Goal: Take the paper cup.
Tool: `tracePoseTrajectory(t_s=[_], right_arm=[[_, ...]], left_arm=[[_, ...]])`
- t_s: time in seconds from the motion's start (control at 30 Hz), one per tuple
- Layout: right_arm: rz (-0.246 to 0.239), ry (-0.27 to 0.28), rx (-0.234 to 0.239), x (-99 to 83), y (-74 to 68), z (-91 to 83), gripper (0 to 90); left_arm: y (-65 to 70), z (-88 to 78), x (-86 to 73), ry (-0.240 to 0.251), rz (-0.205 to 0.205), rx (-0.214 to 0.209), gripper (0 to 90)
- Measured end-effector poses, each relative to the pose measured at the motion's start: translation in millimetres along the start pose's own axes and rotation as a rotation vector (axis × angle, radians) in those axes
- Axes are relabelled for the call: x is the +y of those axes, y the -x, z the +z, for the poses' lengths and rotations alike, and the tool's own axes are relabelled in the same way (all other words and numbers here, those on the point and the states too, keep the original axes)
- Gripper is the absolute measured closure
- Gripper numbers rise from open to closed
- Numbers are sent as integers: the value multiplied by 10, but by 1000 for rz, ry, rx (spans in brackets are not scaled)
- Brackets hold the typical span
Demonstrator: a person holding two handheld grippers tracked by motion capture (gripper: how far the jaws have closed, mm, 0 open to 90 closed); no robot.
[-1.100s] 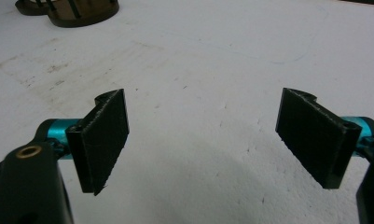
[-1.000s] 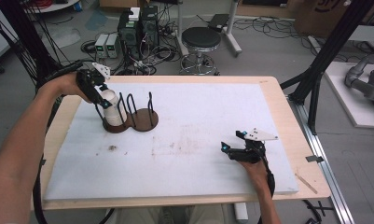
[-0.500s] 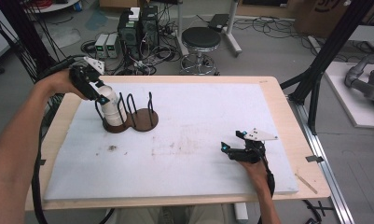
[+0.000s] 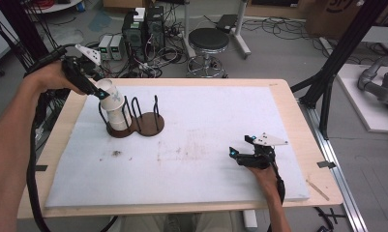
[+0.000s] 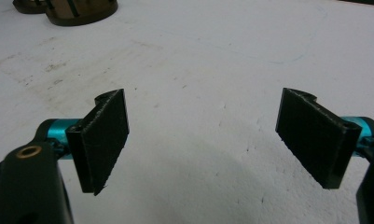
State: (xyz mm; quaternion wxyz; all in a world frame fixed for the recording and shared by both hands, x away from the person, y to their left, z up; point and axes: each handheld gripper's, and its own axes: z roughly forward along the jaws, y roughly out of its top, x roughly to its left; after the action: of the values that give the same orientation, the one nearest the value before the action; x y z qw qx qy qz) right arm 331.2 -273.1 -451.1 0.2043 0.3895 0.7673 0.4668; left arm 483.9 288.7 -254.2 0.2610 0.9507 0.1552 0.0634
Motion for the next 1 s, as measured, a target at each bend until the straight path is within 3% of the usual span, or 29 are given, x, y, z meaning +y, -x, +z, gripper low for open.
tracePoseTrajectory(t_s=[0.23,0.57,0.63,0.67,0.77,0.87,1.0], right_arm=[[-4,3,0,1,5,1,175],[-3,3,0,1,7,2,175],[-2,3,2,1,9,1,175],[-2,3,2,1,9,1,175],[-1,2,2,1,8,1,175],[-1,1,3,2,7,4,175],[-4,0,3,2,9,4,175]], left_arm=[[53,-211,73,17,11,29,357],[96,-298,71,39,7,43,357],[141,-336,70,97,-9,39,357],[141,-336,70,97,-9,39,357],[228,-361,45,159,-20,21,358],[331,-366,-5,258,-24,8,358],[505,-320,-55,352,-22,-24,359]])
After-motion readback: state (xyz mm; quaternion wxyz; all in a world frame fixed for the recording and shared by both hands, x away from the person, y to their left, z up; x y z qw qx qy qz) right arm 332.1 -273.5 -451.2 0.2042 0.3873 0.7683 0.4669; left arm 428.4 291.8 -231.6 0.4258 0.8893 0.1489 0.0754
